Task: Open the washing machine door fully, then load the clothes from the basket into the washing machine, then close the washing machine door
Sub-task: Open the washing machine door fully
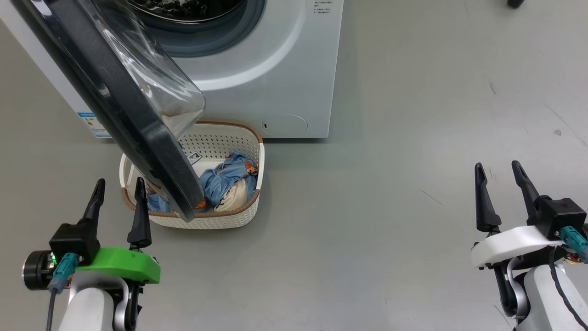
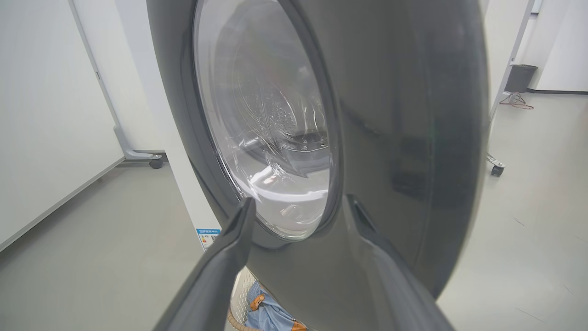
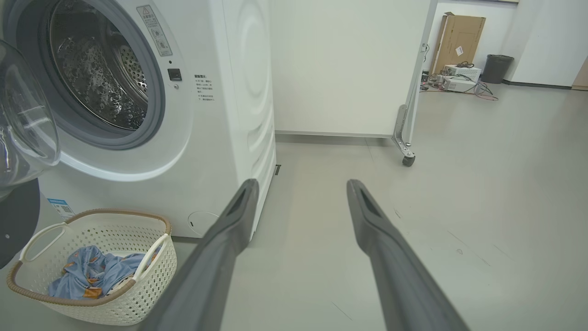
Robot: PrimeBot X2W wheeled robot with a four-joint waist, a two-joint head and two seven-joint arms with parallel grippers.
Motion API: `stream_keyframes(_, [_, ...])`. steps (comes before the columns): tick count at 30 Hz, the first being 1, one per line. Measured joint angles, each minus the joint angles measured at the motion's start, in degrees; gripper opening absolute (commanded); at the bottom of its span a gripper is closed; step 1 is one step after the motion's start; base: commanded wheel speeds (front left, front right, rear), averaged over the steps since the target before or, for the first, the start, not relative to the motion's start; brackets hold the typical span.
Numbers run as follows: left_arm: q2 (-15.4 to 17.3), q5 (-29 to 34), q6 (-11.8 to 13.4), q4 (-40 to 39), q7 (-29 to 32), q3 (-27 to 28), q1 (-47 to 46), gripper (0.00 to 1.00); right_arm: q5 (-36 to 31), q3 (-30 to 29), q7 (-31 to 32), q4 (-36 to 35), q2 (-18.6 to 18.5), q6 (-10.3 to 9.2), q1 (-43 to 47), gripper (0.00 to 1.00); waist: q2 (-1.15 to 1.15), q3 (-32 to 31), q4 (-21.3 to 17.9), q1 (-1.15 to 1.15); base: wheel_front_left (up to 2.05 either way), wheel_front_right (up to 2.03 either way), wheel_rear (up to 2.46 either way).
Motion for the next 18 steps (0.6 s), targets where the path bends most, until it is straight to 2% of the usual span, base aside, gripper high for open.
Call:
stream_keyframes(6, [0.01,0.18,0.0,-0.01,0.0,0.01,-0.01,1.0,0.14,-1.46,0.0,-0.01,1.69,-0.47,0.02,1.0,0.0,0.02,-0.06,0.0,0.0,0.0,0.0])
stream_keyframes(18, [0.0,0.18,0.0,0.02,0.0,-0.08,-0.02,1.0,-0.65,-2.4,0.0,0.04,1.72,-0.45,0.3,1.0,0.0,0.2,0.1,0.0,0.0,0.0,0.0])
